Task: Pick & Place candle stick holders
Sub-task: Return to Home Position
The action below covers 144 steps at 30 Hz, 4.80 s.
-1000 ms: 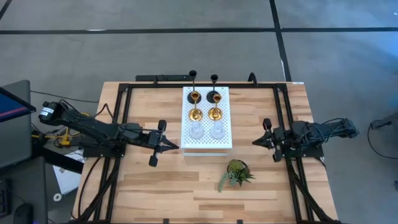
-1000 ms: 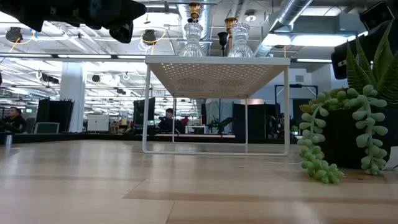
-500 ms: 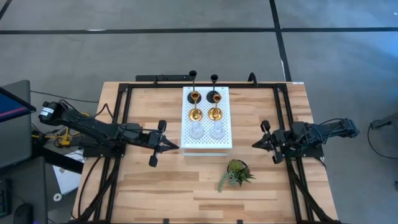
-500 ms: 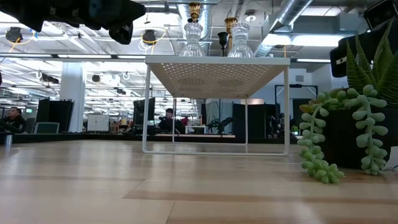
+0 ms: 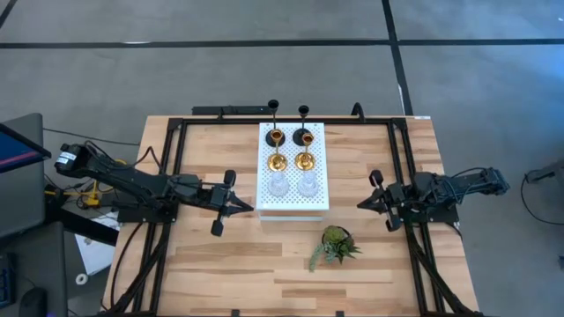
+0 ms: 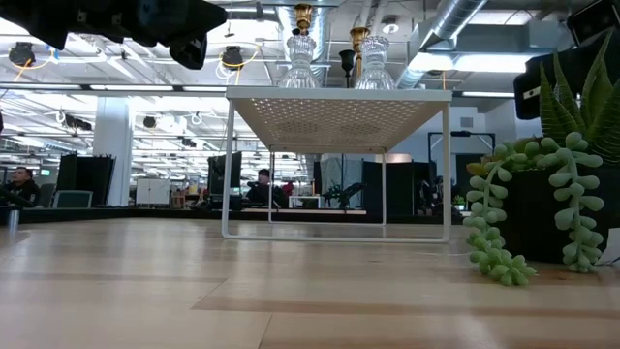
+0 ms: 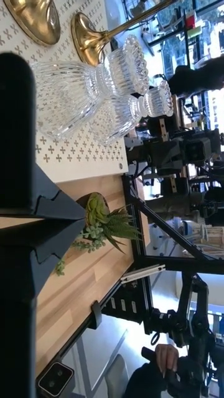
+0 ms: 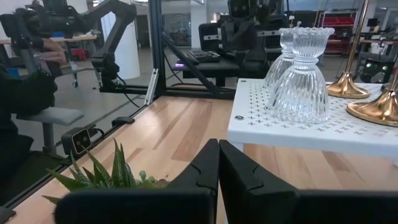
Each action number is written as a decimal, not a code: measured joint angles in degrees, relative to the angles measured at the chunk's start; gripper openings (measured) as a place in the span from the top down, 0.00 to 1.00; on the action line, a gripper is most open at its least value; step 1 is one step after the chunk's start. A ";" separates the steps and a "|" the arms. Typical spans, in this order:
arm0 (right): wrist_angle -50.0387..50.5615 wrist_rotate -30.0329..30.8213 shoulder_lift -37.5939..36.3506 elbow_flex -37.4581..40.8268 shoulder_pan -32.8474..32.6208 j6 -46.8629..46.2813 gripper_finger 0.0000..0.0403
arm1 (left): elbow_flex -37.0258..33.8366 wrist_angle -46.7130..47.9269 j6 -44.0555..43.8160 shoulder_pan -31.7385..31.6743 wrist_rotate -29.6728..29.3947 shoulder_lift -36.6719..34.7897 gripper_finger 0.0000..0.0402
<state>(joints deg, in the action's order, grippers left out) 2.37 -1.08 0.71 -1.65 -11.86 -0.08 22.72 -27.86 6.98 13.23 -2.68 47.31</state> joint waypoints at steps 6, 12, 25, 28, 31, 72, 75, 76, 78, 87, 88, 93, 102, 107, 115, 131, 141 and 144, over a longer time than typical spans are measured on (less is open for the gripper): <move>0.04 0.02 0.00 0.00 0.00 0.02 1.00 | 0.00 -0.01 0.00 0.00 -0.02 0.00 0.99; 0.07 0.02 0.00 0.00 0.00 0.02 1.00 | 0.00 -0.02 0.00 0.00 -0.02 0.00 0.99; 0.09 0.04 0.02 0.00 0.01 0.02 1.00 | -0.02 3.78 -2.47 -3.47 -0.31 -4.47 0.99; 0.11 0.04 0.02 0.00 0.04 0.02 1.00 | -0.02 10.84 -2.96 -3.45 -0.24 -9.96 0.99; 0.11 0.04 0.02 0.00 0.03 0.02 1.00 | -0.04 15.65 -2.97 -2.93 -0.24 -16.18 0.99; 0.12 0.04 -0.02 0.02 0.00 0.04 1.00 | -0.18 36.24 -5.66 -2.80 11.56 -47.28 0.99; 0.13 0.04 -0.02 0.02 0.00 0.04 1.00 | -2.72 33.81 -4.19 -2.80 11.55 -47.32 0.99; 0.11 0.04 -0.02 0.02 0.00 0.04 1.00 | -4.00 32.86 -3.56 -2.80 11.60 -47.29 0.99; 0.13 0.04 -0.02 0.02 0.00 0.04 1.00 | -7.35 30.53 -2.91 -2.80 11.57 -47.30 0.99; 0.13 0.04 -0.02 0.02 0.00 0.05 1.00 | -20.74 22.96 -9.20 -2.80 11.60 -47.25 0.99; 0.13 0.04 -0.02 0.02 0.00 0.07 1.00 | -21.62 21.81 -9.23 -2.80 11.60 -47.25 0.99; 0.13 0.04 -0.02 0.02 0.02 0.07 1.00 | -22.43 20.04 -7.99 -2.80 11.45 -47.23 0.99; 0.13 0.04 -0.02 0.02 0.02 0.07 1.00 | -22.43 20.28 -10.11 -2.80 11.31 -46.80 0.99; 0.13 0.04 -0.02 0.02 0.02 0.06 1.00 | -22.43 20.25 -15.21 -2.80 11.32 -46.77 0.99; 0.13 0.04 -0.02 0.02 0.02 0.05 1.00 | -22.40 20.06 -15.41 -2.80 11.32 -46.77 0.99; 0.13 0.04 -0.02 0.02 0.02 0.04 1.00 | -22.38 19.85 -15.41 -2.81 11.34 -46.77 0.99; 0.13 0.04 -0.02 0.02 0.02 0.04 1.00 | -22.38 19.85 -15.41 -2.80 11.34 -46.77 0.99; 0.13 0.04 -0.02 0.02 0.02 0.04 1.00 | -22.38 19.84 -15.41 -2.80 11.34 -46.77 0.99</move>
<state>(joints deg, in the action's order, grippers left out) 2.50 -1.04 0.69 -1.63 -11.84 -0.03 0.34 -8.02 -8.43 10.44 8.67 0.54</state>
